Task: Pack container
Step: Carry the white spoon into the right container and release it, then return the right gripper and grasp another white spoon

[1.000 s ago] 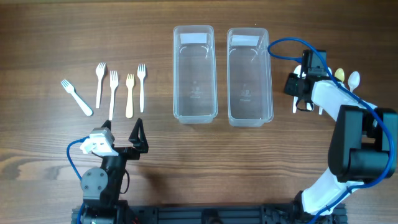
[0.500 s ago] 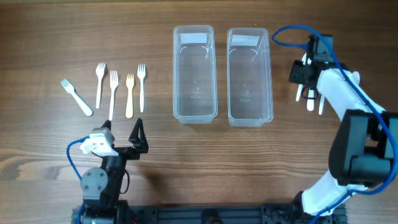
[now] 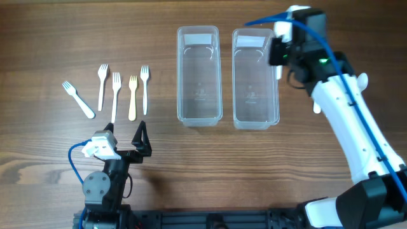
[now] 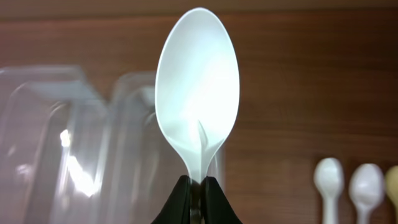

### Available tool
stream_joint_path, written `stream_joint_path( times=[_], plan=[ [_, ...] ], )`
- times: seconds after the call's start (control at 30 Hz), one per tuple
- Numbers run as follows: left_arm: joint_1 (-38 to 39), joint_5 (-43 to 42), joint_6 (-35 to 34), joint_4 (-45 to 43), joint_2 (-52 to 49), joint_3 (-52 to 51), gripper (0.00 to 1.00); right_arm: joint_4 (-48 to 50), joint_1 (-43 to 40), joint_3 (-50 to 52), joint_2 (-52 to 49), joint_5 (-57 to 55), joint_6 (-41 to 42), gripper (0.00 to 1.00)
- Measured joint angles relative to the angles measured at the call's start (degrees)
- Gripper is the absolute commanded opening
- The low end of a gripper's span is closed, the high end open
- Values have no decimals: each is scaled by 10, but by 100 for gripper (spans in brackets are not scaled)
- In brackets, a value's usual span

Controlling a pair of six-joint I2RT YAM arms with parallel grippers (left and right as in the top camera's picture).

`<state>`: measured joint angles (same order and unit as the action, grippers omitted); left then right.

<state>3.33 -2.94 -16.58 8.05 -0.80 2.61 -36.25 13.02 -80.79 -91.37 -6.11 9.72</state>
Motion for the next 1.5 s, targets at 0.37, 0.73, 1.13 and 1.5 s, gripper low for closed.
stream_joint_path(
  times=[0.37,0.73,1.13,1.5],
  plan=[
    [0,0,0,0,0,0,100,-15,46,0,-84,6,46,4],
    [0,0,0,0,0,0,100,-24,46,-1,-170,27,45,73],
    [0,0,0,0,0,0,100,-187,-56,-132,-53,19,30,64],
    [0,0,0,0,0,0,100,-147,-150,-53,-83,1,-42,60]
  ],
)
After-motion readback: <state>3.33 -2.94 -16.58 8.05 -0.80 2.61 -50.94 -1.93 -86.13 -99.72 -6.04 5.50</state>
